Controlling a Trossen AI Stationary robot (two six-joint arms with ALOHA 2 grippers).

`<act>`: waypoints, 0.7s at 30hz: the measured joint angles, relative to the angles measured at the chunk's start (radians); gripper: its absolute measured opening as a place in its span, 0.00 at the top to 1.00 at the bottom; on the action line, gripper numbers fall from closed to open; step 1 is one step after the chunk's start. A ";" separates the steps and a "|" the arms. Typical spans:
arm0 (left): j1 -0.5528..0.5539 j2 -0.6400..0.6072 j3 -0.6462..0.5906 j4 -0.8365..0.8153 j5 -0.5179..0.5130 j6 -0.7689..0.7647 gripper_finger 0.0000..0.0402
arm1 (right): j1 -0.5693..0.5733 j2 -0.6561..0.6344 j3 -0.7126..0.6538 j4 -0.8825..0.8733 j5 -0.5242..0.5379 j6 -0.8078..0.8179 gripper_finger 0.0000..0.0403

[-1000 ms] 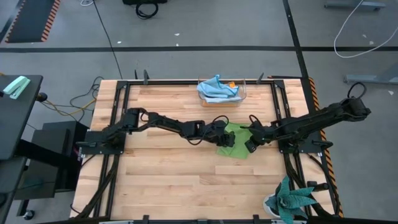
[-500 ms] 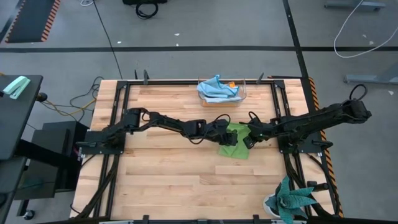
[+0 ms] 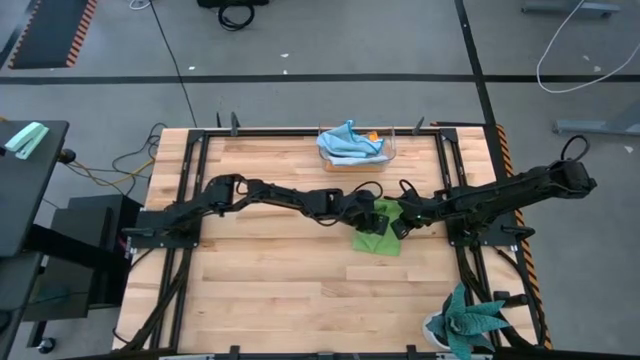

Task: Fold microfiber towels
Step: Fold the green microfiber cloth

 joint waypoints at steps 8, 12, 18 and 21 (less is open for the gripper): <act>-0.011 0.051 0.050 -0.001 0.041 -0.015 0.92 | 0.000 -0.007 0.000 -0.027 0.000 0.005 1.00; -0.012 0.050 0.049 0.005 0.048 0.027 0.94 | 0.000 -0.026 0.000 -0.036 0.016 0.016 1.00; -0.011 0.049 0.049 0.036 0.079 0.040 0.91 | 0.000 -0.048 0.000 -0.065 0.031 0.027 1.00; -0.011 0.049 0.049 0.058 0.090 0.063 0.85 | 0.000 -0.059 0.000 -0.084 0.032 0.028 1.00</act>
